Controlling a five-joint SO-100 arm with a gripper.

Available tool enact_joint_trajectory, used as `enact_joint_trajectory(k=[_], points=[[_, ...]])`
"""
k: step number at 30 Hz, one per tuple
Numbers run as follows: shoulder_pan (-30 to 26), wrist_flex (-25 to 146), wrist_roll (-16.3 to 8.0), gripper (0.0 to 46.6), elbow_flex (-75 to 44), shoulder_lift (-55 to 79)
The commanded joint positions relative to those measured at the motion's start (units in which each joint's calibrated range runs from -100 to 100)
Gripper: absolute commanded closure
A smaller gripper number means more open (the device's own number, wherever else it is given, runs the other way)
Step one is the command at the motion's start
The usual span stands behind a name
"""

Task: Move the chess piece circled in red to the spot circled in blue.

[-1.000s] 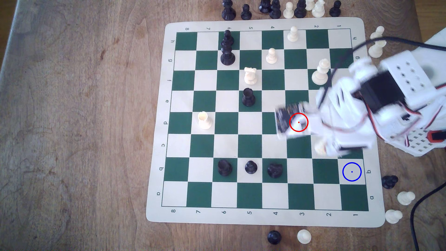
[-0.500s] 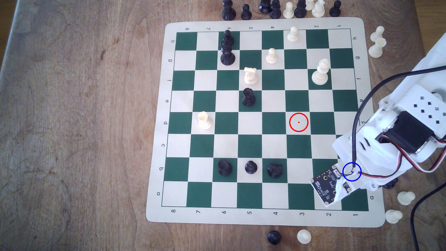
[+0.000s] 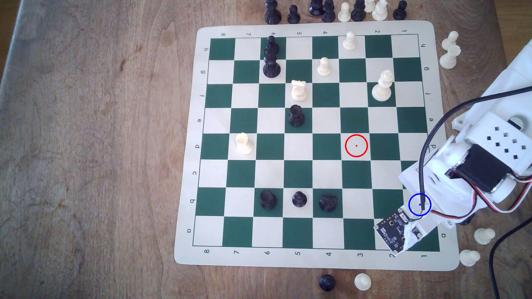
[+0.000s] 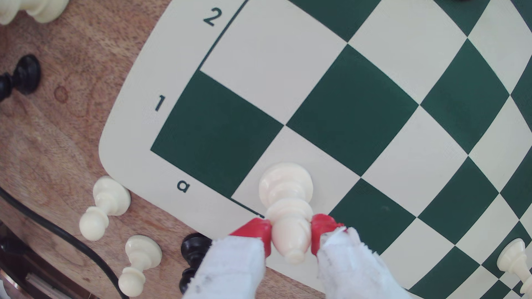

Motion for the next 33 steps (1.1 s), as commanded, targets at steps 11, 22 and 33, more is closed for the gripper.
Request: enact_joint_trajectory(k=[11,22,33], points=[[3.8,-1.1,1.1,46.4,0.7,0.5],[4.3,-0.7,0.8,24.1,1.8,-1.5],[3.8,2.4,1.1,18.6,3.1,-7.9]])
